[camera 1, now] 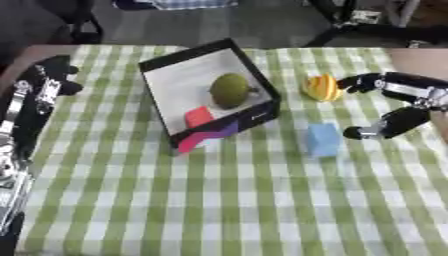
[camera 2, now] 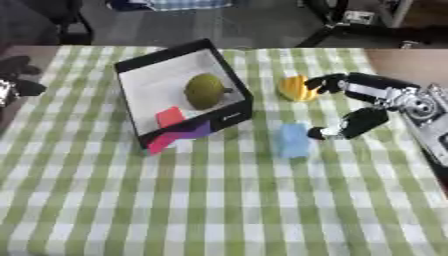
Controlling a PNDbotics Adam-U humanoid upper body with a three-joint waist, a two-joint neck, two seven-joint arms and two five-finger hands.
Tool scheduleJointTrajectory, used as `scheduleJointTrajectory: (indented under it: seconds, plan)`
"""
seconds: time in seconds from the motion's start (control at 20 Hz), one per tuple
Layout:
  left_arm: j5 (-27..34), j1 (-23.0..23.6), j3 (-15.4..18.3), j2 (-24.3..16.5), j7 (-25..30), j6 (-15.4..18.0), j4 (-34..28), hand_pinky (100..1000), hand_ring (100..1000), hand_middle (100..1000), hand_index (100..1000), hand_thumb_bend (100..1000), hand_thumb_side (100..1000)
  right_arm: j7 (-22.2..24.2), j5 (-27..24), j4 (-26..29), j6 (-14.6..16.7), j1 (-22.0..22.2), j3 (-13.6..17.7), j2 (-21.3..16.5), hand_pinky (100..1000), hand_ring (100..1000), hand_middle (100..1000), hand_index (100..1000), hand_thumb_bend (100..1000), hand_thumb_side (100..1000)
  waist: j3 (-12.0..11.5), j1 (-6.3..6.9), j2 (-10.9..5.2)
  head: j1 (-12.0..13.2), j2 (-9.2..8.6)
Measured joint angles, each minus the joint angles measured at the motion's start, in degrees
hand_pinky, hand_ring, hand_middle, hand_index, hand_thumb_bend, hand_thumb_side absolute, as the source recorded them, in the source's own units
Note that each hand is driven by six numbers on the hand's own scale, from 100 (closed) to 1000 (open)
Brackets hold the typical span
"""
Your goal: Pick up objects on the table and place them in the box.
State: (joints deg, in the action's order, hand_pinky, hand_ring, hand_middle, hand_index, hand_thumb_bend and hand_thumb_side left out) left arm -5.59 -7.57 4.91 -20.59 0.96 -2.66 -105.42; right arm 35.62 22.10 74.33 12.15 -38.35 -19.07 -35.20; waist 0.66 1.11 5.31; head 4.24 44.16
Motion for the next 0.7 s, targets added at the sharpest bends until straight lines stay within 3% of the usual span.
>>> scheduleJointTrajectory:
  seconds: [0.7]
  plan:
    - [-0.3,0.2,0.0,1.1,1.2,-0.1,0.2,721,612,680,846,368,867,1.3,4.0,-5.3,1.6,-0.5,-1.1,3.7,935,911,907,1000,472,515,-0.2,0.02,0.0,0.1,0.0]
